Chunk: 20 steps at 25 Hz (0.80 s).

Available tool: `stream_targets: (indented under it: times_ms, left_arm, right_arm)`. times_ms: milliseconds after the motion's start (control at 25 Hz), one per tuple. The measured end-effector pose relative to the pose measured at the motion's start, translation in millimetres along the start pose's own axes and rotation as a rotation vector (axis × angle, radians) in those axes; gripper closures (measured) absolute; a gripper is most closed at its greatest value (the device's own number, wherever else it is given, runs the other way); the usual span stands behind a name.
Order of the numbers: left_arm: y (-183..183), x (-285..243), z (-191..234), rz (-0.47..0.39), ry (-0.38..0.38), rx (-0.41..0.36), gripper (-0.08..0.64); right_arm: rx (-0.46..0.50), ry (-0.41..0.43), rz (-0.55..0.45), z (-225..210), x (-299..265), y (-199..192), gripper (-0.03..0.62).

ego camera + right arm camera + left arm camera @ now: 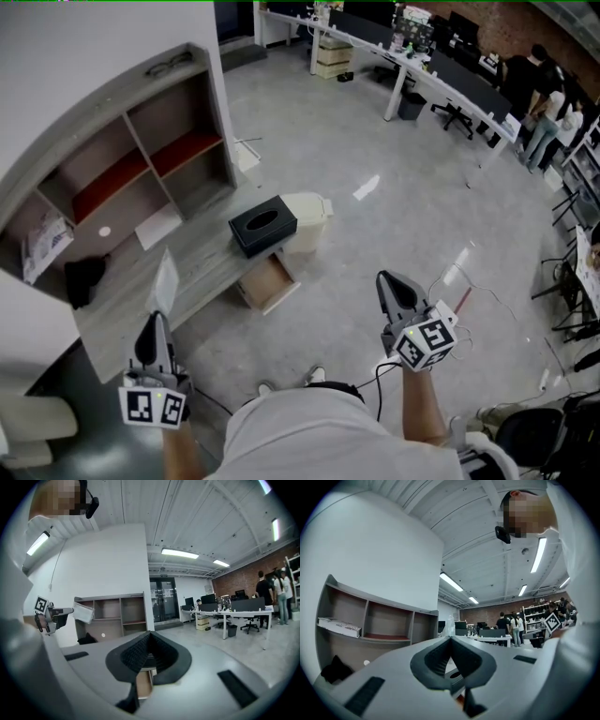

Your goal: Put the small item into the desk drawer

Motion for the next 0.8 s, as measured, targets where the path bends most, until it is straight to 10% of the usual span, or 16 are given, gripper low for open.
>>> stream_targets:
  times_ms: [800]
  left_arm:
    - [-14.2, 47.9, 41.2, -0.026, 0.110, 0.039, 0.541]
  right_arm:
    - [-0.003, 0.004, -0.014, 47.0, -10.8, 15.2, 0.569]
Point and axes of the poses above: the fingertips, and each gripper's own axes: x backward along the fingers, z to its left, y out of its top, the point moved 3 cm from there along x, backward along the fingers, and after that the axes turned 1 degree about y, right-handed, at the moved point
